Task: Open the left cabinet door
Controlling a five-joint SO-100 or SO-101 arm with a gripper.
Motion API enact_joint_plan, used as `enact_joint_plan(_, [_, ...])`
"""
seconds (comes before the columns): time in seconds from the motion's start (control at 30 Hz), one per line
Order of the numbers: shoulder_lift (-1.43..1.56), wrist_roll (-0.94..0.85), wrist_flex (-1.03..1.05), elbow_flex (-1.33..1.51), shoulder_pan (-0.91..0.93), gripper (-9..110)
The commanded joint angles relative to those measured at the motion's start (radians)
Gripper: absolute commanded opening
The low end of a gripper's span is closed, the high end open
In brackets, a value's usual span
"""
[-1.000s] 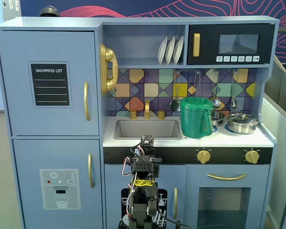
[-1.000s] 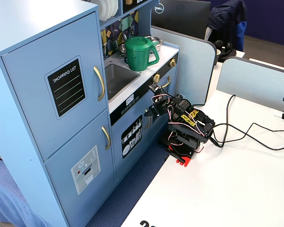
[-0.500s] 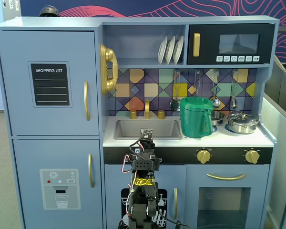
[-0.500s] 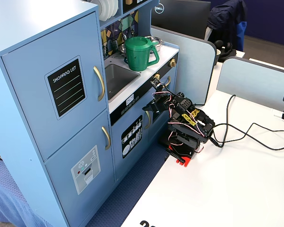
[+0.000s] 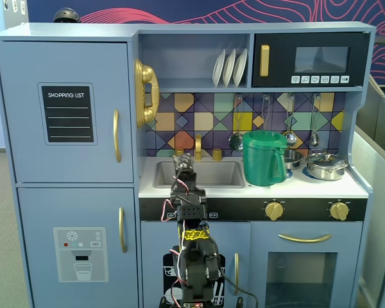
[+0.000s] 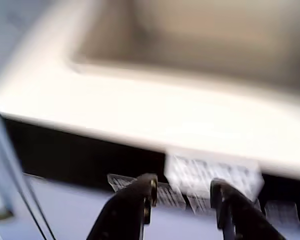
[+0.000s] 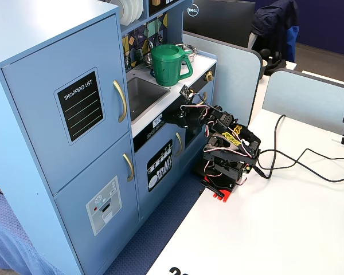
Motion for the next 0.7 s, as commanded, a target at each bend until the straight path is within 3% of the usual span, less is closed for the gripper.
enact_joint_plan(0.0, [-0.029, -0.040, -0.186, -0.077, -0.087, 4])
enact_joint_plan(0.4, [-0.115, -0.298, -0.502, -0.144, -0.396, 4])
enact_joint_plan(0.53, [-0.120, -0.351, -0.499, -0.152, -0.446, 4])
enact_joint_plan(0.67, [-0.133, -0.262, -0.402, -0.190, -0.495, 3])
